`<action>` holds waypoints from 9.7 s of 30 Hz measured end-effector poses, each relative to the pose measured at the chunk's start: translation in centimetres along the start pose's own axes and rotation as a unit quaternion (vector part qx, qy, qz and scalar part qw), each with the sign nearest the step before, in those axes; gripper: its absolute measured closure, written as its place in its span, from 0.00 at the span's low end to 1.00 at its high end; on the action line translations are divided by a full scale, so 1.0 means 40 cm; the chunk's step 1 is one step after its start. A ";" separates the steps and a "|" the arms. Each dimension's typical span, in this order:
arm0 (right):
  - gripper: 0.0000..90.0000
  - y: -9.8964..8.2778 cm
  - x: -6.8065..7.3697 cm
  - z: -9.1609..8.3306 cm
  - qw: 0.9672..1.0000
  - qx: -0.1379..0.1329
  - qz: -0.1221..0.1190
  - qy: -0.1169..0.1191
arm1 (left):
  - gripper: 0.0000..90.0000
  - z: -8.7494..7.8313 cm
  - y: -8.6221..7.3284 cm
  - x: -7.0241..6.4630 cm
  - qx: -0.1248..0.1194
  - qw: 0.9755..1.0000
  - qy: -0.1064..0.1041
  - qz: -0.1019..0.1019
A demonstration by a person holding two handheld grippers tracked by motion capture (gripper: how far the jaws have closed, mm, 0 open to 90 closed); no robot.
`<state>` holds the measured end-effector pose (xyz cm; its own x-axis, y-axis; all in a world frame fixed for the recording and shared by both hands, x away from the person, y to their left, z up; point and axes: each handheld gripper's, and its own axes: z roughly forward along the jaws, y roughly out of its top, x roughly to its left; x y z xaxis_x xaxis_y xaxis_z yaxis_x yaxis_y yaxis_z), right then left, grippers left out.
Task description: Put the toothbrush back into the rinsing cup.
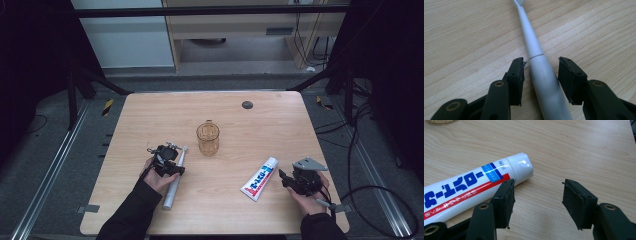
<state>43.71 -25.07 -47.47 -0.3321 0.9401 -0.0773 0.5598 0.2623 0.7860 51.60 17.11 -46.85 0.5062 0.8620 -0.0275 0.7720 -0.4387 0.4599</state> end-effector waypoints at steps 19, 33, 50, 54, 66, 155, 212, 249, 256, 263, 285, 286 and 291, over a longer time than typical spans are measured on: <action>0.48 0.000 0.001 0.002 1.000 0.004 -0.002 0.000 | 0.68 0.010 0.001 0.003 0.010 1.000 -0.002 -0.010; 0.48 0.000 0.002 0.003 1.000 0.007 -0.001 0.002 | 0.69 0.007 0.001 0.005 0.018 1.000 -0.009 -0.006; 0.48 -0.001 0.001 0.003 1.000 0.008 -0.001 0.003 | 0.73 0.003 -0.003 0.006 0.025 1.000 -0.006 -0.002; 0.48 -0.001 0.001 0.003 1.000 0.008 -0.001 0.003 | 0.74 0.003 -0.003 0.006 0.026 1.000 -0.003 0.001; 0.48 -0.001 0.001 0.004 1.000 0.009 -0.002 0.002 | 0.75 -0.018 -0.005 0.011 0.010 1.000 -0.022 0.003; 0.37 0.010 -0.014 0.008 0.999 -0.024 0.019 -0.024 | 0.75 -0.282 0.194 0.016 -0.410 0.911 -0.001 -0.033; 0.37 0.008 -0.021 0.018 0.999 -0.016 0.019 -0.027 | 0.75 -0.145 0.279 -0.056 -0.438 0.899 -0.015 -0.015; 0.37 0.007 -0.018 0.024 0.999 -0.011 0.015 -0.026 | 0.75 -0.044 0.203 -0.046 -0.419 0.908 -0.031 -0.004; 0.37 0.007 -0.017 0.023 0.999 -0.010 0.014 -0.027 | 0.75 -0.033 0.191 -0.047 -0.414 0.910 -0.032 0.003; 0.37 0.007 -0.018 0.025 0.999 -0.009 0.012 -0.029 | 0.75 -0.017 0.182 -0.049 -0.407 0.913 -0.037 0.009; 0.37 0.007 -0.016 0.025 0.999 -0.008 0.014 -0.028 | 0.73 0.001 0.172 -0.040 -0.395 0.917 -0.049 0.013; 0.37 0.007 -0.015 0.025 0.999 -0.007 0.014 -0.028 | 0.72 0.001 0.172 -0.040 -0.393 0.918 -0.047 0.013; 0.36 0.007 -0.015 0.025 0.999 -0.007 0.013 -0.028 | 0.69 0.004 0.171 -0.039 -0.388 0.920 -0.050 0.013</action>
<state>44.85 -25.34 -47.81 -0.2740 0.9574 -0.0909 0.5563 0.2349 0.7971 56.16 12.74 -43.82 0.5832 0.8093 -0.0710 0.2719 -0.1121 0.9558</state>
